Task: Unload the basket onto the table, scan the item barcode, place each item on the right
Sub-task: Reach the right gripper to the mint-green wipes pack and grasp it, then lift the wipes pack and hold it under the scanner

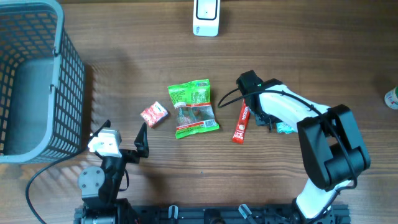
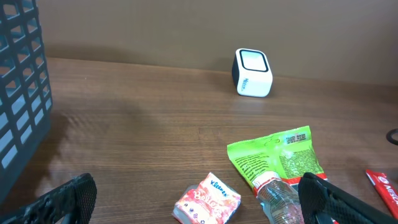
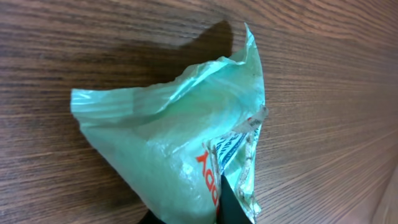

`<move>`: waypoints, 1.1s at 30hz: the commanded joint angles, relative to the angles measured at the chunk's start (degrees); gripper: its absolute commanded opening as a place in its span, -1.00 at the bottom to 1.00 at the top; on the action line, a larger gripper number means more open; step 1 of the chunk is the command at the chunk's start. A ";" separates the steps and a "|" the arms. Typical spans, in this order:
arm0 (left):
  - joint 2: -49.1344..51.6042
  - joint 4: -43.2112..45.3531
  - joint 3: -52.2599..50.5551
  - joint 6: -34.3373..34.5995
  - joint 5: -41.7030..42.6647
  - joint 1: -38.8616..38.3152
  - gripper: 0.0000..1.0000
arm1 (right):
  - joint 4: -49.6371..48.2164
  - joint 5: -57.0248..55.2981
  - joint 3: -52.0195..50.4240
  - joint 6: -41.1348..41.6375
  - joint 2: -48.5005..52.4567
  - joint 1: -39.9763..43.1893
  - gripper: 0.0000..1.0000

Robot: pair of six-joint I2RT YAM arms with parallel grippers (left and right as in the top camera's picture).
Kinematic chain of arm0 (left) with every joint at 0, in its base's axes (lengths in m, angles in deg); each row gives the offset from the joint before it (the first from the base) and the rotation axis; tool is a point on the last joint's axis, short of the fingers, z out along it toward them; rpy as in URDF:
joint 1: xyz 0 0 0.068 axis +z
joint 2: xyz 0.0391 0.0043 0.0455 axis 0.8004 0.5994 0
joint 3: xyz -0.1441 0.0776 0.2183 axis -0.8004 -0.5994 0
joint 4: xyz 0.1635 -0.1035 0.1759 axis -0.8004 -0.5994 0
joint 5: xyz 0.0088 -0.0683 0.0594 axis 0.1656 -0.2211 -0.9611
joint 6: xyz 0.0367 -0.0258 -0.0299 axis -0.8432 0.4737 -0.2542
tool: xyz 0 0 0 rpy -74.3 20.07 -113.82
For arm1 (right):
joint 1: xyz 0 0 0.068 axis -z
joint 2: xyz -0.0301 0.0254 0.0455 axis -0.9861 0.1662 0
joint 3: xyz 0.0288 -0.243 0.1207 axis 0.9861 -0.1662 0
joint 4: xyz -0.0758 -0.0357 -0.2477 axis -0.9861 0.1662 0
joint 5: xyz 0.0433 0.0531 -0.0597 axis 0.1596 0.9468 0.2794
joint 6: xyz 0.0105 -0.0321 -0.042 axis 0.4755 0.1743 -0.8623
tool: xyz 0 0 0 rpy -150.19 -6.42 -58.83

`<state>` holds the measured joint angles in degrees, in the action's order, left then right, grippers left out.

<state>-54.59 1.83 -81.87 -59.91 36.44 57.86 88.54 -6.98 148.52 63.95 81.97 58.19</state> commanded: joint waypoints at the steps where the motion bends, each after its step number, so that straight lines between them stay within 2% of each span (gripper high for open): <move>1: -0.24 0.20 -0.37 0.57 0.48 0.31 1.00 | 1.40 13.64 -0.85 1.95 3.28 0.50 -0.91; 4: -0.24 0.20 -0.37 0.57 0.48 0.31 1.00 | 9.79 23.89 7.37 0.52 -0.28 0.50 -0.91; 7: -0.24 0.20 -0.37 0.57 0.48 0.31 1.00 | 17.59 47.36 17.77 -9.92 -4.98 0.55 -0.91; 9: -0.24 0.20 -0.37 0.57 0.48 0.31 1.00 | 19.30 66.79 20.17 -21.20 -8.76 0.57 -0.91; 12: -0.24 0.20 -0.37 0.57 0.46 0.31 1.00 | 20.04 83.01 20.06 -26.88 -12.22 0.57 -0.91; 14: -0.24 0.20 -0.37 0.57 0.46 0.31 1.00 | 18.86 99.80 20.00 -30.05 -12.26 0.55 -0.91; 17: -0.24 0.20 -0.37 0.57 0.46 0.31 1.00 | 15.98 115.91 19.96 -30.84 -12.26 0.35 -0.91; 20: -0.24 0.20 -0.37 0.57 0.46 0.31 1.00 | 7.48 126.05 19.96 -24.57 -12.20 0.35 -0.91; 21: -0.24 0.20 -0.37 0.57 0.46 0.31 1.00 | 2.60 126.05 20.02 -15.08 -12.22 0.35 -0.91; 23: -0.24 0.20 -0.37 0.57 0.48 0.31 1.00 | -5.25 126.01 20.02 -2.10 -12.22 0.35 -0.91; 26: -0.24 0.20 -0.37 0.57 0.48 0.31 1.00 | -14.01 125.94 20.02 6.86 -12.22 0.35 -0.91; 30: -0.24 0.20 -0.37 0.57 0.48 0.31 1.00 | -17.22 124.50 20.02 7.69 -12.22 0.35 -0.91; 32: -0.24 0.20 -0.37 0.57 0.48 0.31 1.00 | -17.44 114.86 20.02 6.08 -12.22 0.35 -0.91; 33: -0.24 0.20 -0.37 0.57 0.46 0.31 1.00 | -17.31 108.54 20.02 2.67 -12.22 0.28 -0.91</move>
<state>-54.59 1.83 -81.87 -59.91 36.44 57.84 71.53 112.55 167.69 69.68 69.49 58.83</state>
